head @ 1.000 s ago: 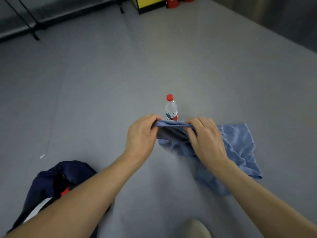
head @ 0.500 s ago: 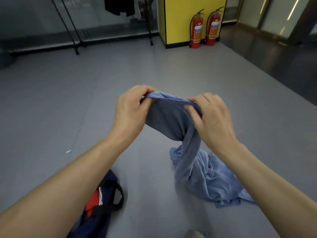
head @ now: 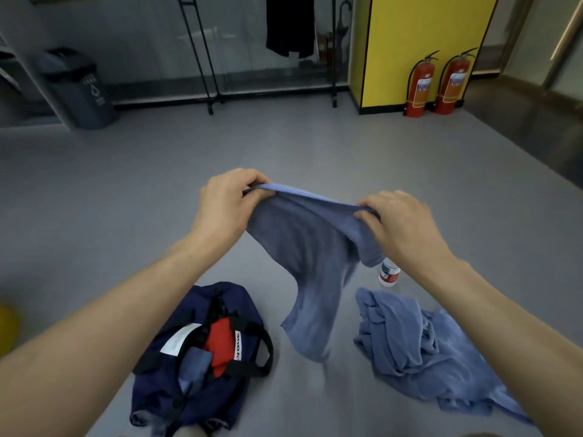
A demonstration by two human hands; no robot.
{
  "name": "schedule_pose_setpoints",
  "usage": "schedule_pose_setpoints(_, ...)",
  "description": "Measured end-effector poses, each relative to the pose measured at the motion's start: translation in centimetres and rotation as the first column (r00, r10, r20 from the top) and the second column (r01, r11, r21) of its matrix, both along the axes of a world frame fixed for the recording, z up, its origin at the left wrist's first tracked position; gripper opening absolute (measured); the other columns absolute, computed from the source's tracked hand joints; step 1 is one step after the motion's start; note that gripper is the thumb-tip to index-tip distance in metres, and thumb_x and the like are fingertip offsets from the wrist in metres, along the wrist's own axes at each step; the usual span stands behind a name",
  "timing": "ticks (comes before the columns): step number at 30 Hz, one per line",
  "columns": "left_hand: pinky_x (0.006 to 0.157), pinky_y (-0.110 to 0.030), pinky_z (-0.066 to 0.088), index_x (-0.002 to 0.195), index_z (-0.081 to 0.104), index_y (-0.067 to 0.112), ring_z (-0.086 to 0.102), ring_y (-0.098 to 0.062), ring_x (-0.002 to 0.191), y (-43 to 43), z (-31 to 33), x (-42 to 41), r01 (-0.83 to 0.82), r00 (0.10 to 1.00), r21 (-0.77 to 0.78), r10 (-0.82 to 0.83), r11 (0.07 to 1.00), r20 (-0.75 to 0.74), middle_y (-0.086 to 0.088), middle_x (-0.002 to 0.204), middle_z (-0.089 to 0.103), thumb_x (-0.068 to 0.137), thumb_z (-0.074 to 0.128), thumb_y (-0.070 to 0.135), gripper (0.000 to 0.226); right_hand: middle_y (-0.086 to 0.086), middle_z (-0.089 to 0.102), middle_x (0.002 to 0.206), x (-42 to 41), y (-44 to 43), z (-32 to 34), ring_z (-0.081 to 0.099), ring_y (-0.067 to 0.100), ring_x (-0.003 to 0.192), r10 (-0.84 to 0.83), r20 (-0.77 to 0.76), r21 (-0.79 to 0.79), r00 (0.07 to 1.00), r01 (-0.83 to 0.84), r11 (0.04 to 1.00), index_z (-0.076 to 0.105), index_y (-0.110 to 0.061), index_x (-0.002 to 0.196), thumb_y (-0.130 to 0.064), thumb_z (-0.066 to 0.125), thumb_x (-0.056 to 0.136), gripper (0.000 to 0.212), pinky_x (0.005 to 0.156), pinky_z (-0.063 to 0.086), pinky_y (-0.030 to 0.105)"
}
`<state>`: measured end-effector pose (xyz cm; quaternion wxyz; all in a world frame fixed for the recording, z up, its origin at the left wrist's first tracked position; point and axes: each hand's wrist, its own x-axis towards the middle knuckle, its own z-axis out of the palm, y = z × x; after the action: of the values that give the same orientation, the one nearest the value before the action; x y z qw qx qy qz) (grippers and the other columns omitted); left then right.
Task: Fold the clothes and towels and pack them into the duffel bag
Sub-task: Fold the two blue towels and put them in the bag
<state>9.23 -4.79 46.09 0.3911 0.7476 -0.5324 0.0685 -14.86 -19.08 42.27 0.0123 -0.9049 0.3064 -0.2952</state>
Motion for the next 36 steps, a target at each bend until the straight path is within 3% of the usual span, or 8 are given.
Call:
schedule_pose_setpoints(4, 0.077, -0.028, 0.041, 0.095, 0.073, 0.026, 0.06, -0.012, 0.089, 1.5, -2.2, 3.2, -0.044, 0.994, 0.153, 0.027, 0.987, 0.108, 0.01, 0.092, 0.069, 0.093, 0.065, 0.024, 0.008, 0.003, 0.068, 0.084, 0.3, -0.3, -1.0, 0.052, 0.028, 0.083, -0.007, -0.054, 0.05, 0.999, 0.01, 0.999, 0.069, -0.017, 0.092, -0.029, 0.055, 0.099, 0.02, 0.065, 0.027, 0.032)
schedule_pose_setpoints(11, 0.072, -0.032, 0.04, 0.097, 0.076, 0.028, 0.06, -0.018, 0.09, 0.6, -6.4, 8.4, -0.147, 0.985, 0.345, 0.103, 0.927, 0.141, 0.009, 0.091, 0.07, 0.095, 0.064, 0.028, 0.012, 0.004, 0.068, 0.085, 1.7, -4.2, -5.4, 0.054, 0.028, 0.092, -0.105, -0.248, 0.154, 0.963, 0.146, 0.977, 0.068, -0.02, 0.094, -0.033, 0.052, 0.099, 0.022, 0.067, 0.048, 0.038)
schedule_pose_setpoints(15, 0.067, -0.029, 0.039, 0.094, 0.076, 0.03, 0.056, -0.013, 0.072, -2.9, -7.7, 10.7, -0.157, 0.987, 0.386, 0.149, 0.909, 0.053, 0.012, 0.081, 0.064, 0.095, 0.065, 0.031, 0.011, 0.001, 0.072, 0.09, 4.1, -7.9, -6.8, 0.062, 0.031, 0.089, -0.139, -0.298, 0.212, 0.944, 0.208, 0.955, 0.07, -0.028, 0.099, -0.033, 0.051, 0.1, 0.02, 0.069, 0.051, 0.038)
schedule_pose_setpoints(19, 0.057, -0.026, 0.057, 0.084, 0.073, 0.015, 0.068, -0.017, 0.064, -7.4, -7.7, 12.8, -0.084, 0.903, 0.25, 0.18, 0.965, -0.391, -0.008, 0.077, 0.069, 0.093, 0.066, 0.009, 0.013, -0.001, 0.074, 0.079, 6.9, -11.8, -5.9, 0.07, 0.018, 0.068, -0.136, -0.084, 0.492, 0.987, 0.159, 0.856, 0.074, -0.022, 0.098, -0.015, 0.053, 0.097, 0.022, 0.072, 0.051, 0.029)
schedule_pose_setpoints(22, 0.079, -0.039, 0.06, 0.078, 0.072, 0.026, 0.067, -0.023, 0.073, -10.1, -5.8, 14.7, -0.09, 0.887, 0.11, 0.13, 0.99, -0.442, -0.01, 0.077, 0.07, 0.092, 0.067, 0.01, 0.022, 0.001, 0.075, 0.079, 8.8, -14.3, -3.6, 0.074, 0.016, 0.071, -0.191, 0.187, 0.619, 0.964, 0.035, 0.785, 0.072, -0.027, 0.08, -0.012, 0.059, 0.091, 0.022, 0.082, 0.059, 0.04)
schedule_pose_setpoints(26, 0.09, -0.043, 0.058, 0.089, 0.076, 0.026, 0.071, -0.026, 0.084, -11.4, -1.7, 15.1, -0.123, 0.944, -0.051, 0.101, 0.991, -0.315, -0.005, 0.085, 0.074, 0.091, 0.067, 0.02, 0.011, 0.0, 0.076, 0.092, 9.1, -15.6, 1.0, 0.071, 0.021, 0.092, -0.185, 0.328, 0.419, 0.926, 0.033, 0.907, 0.078, -0.024, 0.091, -0.019, 0.061, 0.092, 0.018, 0.088, 0.055, 0.043)
schedule_pose_setpoints(30, 0.075, -0.022, 0.051, 0.1, 0.077, 0.017, 0.065, -0.008, 0.073, -9.5, -0.6, 13.0, -0.116, 0.962, -0.078, 0.092, 0.99, -0.257, 0.002, 0.08, 0.07, 0.093, 0.066, 0.02, 0.013, 0.001, 0.075, 0.108, 6.2, -13.9, 3.0, 0.066, 0.022, 0.102, -0.115, 0.274, 0.183, 0.955, 0.065, 0.981, 0.076, -0.017, 0.109, -0.021, 0.057, 0.098, 0.022, 0.084, 0.049, 0.035)
schedule_pose_setpoints(36, 0.077, -0.011, 0.046, 0.1, 0.078, 0.018, 0.065, -0.001, 0.085, -3.4, -8.6, 9.3, -0.083, 0.96, 0.054, 0.094, 0.995, -0.264, 0.011, 0.103, 0.074, 0.092, 0.068, 0.015, 0.013, 0.004, 0.077, 0.102, 0.5, -9.3, -5.7, 0.072, 0.032, 0.089, -0.008, 0.132, 0.052, 0.991, 0.001, 0.999, 0.076, -0.015, 0.109, -0.016, 0.062, 0.098, 0.018, 0.073, 0.053, 0.038)
